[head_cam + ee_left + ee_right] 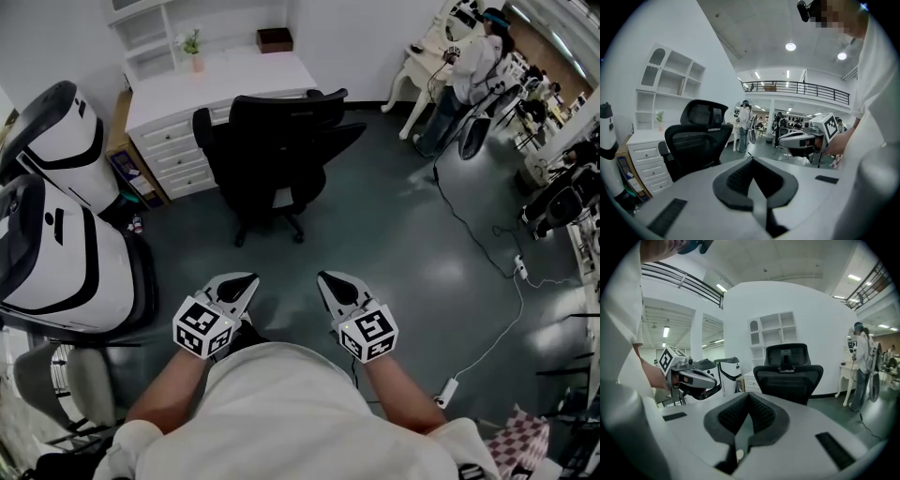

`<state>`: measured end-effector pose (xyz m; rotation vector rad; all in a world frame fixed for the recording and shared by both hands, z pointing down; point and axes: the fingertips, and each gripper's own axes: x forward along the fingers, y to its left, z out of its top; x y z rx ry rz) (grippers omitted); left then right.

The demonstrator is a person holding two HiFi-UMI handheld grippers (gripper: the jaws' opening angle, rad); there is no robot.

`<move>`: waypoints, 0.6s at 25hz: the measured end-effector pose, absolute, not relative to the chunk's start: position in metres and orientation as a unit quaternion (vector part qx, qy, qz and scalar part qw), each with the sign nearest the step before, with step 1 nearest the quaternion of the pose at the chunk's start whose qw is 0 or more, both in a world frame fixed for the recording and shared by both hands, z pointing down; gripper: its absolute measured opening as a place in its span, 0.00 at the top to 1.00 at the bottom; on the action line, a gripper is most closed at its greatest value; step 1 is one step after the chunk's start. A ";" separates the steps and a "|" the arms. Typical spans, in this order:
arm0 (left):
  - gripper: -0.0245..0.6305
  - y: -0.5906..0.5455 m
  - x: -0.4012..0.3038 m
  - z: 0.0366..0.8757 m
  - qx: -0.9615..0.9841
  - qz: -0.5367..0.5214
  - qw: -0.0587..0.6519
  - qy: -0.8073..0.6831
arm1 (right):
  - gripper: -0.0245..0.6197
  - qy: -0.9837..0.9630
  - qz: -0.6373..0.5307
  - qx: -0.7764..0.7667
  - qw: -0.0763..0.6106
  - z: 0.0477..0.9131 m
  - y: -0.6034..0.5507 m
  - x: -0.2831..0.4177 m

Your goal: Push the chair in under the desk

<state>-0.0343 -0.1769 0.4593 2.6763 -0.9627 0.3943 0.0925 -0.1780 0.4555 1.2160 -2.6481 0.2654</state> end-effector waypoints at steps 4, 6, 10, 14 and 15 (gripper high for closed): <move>0.97 -0.182 -0.035 0.455 0.925 0.134 0.130 -0.331 | 0.95 -0.897 0.099 0.417 0.103 0.456 -0.178 0.094; 0.97 -0.184 -0.037 0.455 0.925 0.133 0.130 -0.332 | 0.95 -0.897 0.098 0.420 0.101 0.454 -0.179 0.093; 0.97 -0.184 -0.036 0.455 0.924 0.134 0.130 -0.333 | 0.95 -0.898 0.097 0.418 0.099 0.452 -0.180 0.093; 0.97 -0.185 -0.040 0.453 0.923 0.130 0.128 -0.338 | 0.95 -0.900 0.097 0.415 0.098 0.453 -0.182 0.090; 0.97 -0.185 -0.041 0.454 0.922 0.130 0.129 -0.340 | 0.95 -0.900 0.096 0.413 0.099 0.453 -0.181 0.088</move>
